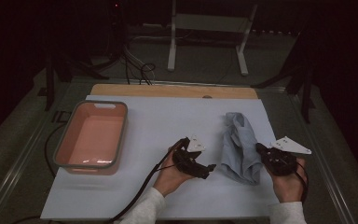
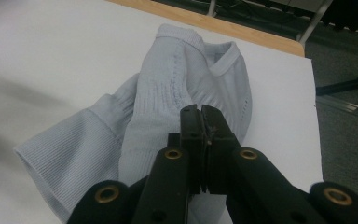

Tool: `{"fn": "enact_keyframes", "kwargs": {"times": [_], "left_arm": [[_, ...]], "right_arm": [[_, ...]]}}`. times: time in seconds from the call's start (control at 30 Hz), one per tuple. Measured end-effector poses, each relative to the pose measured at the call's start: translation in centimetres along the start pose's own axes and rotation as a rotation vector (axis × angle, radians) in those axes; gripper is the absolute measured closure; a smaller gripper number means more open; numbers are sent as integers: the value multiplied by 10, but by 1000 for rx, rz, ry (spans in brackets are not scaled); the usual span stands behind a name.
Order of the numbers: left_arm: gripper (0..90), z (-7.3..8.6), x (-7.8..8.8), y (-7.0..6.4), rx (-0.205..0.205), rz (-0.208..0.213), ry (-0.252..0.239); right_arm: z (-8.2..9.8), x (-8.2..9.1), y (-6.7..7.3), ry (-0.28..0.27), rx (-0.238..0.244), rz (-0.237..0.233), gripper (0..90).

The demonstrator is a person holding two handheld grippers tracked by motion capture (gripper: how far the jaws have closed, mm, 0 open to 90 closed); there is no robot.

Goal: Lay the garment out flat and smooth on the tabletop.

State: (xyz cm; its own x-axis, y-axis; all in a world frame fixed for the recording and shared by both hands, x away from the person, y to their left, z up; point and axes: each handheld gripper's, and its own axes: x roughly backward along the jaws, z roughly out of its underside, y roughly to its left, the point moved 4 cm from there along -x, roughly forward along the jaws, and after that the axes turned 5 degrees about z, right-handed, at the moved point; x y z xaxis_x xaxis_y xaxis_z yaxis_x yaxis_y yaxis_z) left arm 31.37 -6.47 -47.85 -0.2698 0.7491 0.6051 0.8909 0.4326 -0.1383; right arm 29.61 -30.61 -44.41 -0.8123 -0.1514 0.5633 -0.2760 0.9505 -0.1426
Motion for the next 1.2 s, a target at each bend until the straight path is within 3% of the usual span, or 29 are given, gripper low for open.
{"fn": "enact_keyframes", "kwargs": {"times": [0.2,0.33,0.37,0.4,0.5,0.6,0.9,1.2], "left_arm": [[315,-3,-25,-9,-41,19,40],[439,-7,-42,-17,-72,25,62],[482,-8,-45,-17,-113,24,100],[559,-10,-46,-18,-123,24,104],[756,-15,-46,-18,-75,50,45],[863,-17,-39,-14,-73,47,30],[890,-18,-19,1,-35,8,-8],[890,-7,19,23,12,-58,-54]], "right_arm": [[0,0,-1,-2,-1,2,886],[0,0,-3,-5,-5,5,886],[0,1,-3,-5,-5,5,886],[0,1,-4,-6,-4,7,886],[1,2,-6,-6,-4,20,885],[1,3,-10,-8,-14,28,886],[3,6,-17,-8,-35,42,886],[5,4,-17,5,-32,37,886]]}}
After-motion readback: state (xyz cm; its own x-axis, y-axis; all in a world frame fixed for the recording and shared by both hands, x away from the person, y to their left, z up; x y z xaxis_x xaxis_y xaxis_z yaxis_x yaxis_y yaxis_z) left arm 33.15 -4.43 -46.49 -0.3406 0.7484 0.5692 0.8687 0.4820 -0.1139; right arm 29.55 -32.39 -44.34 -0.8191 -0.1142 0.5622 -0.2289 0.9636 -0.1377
